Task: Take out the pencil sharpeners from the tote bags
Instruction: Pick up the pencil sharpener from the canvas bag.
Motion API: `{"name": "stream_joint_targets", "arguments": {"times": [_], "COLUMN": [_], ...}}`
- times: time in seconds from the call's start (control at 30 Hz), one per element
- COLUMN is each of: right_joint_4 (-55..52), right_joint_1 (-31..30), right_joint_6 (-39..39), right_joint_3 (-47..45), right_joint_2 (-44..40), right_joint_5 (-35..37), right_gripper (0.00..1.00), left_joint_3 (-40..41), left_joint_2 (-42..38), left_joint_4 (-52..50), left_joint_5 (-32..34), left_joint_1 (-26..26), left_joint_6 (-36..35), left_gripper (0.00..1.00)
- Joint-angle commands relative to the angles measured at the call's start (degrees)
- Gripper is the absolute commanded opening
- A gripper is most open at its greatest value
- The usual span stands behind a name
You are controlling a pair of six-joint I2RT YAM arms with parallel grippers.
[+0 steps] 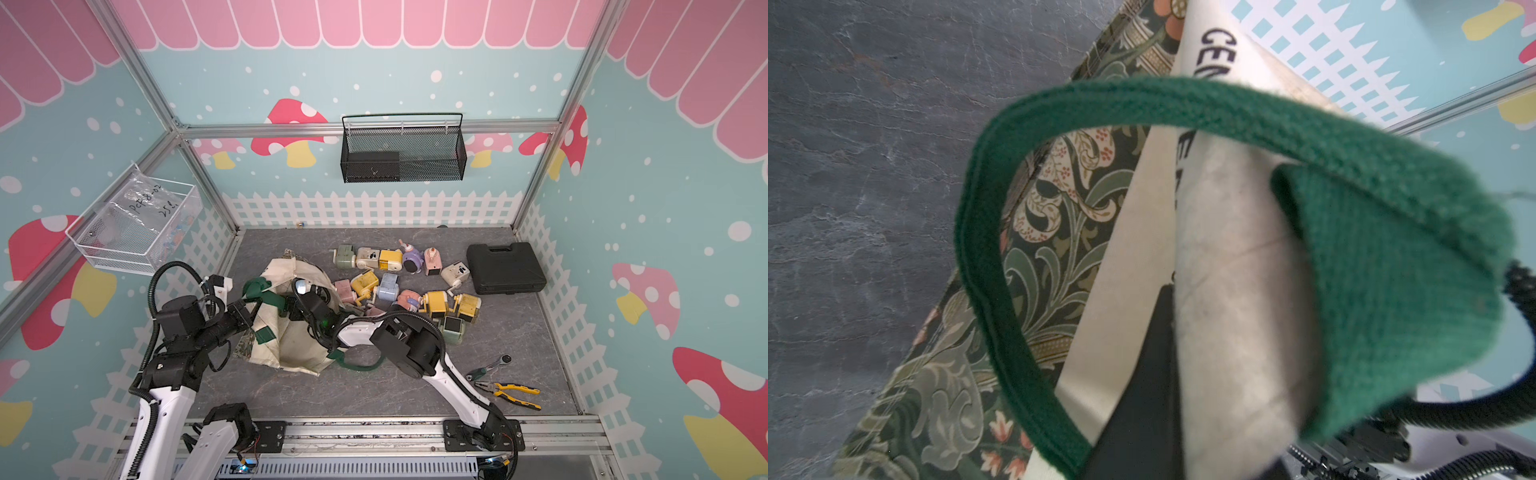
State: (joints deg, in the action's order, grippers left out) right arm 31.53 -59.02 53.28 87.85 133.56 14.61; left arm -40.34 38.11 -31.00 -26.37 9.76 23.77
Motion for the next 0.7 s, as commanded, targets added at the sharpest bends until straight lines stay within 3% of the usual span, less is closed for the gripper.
{"name": "stream_joint_targets", "arguments": {"times": [0.0, 0.13, 0.23, 0.43, 0.57, 0.67], "right_joint_4": [0.4, -1.8, 15.3, 25.0, 21.3, 12.9], "right_joint_1": [2.8, 2.5, 2.4, 2.4, 2.7, 6.3], "right_joint_6": [-15.2, -30.1, -37.4, -45.2, -41.2, -26.1], "right_joint_3": [-4.8, -0.3, -11.5, -14.0, -10.9, -10.7], "right_joint_2": [-0.4, 2.6, -0.1, -0.1, 1.4, -0.3], "right_joint_5": [11.0, 9.3, 11.1, 17.1, 17.0, 5.7], "right_gripper": [0.91, 0.9, 0.91, 1.0, 1.0, 0.99], "left_joint_3": [-1.8, -1.8, -1.7, -1.6, -1.6, -1.6], "left_joint_2": [-1.3, -1.6, -1.7, -1.3, -1.3, -1.0], "left_joint_4": [-2.2, -2.2, -2.1, -2.0, -2.0, -1.9], "left_joint_5": [1.3, 1.3, 1.2, 0.8, 0.6, 0.6], "left_joint_1": [0.7, 0.8, 0.8, 0.8, 0.7, 0.7], "left_joint_6": [-0.4, -0.4, -0.4, -0.3, -0.3, -0.3], "left_gripper": [0.0, 0.0, 0.0, 0.0, 0.0, 0.0]}}
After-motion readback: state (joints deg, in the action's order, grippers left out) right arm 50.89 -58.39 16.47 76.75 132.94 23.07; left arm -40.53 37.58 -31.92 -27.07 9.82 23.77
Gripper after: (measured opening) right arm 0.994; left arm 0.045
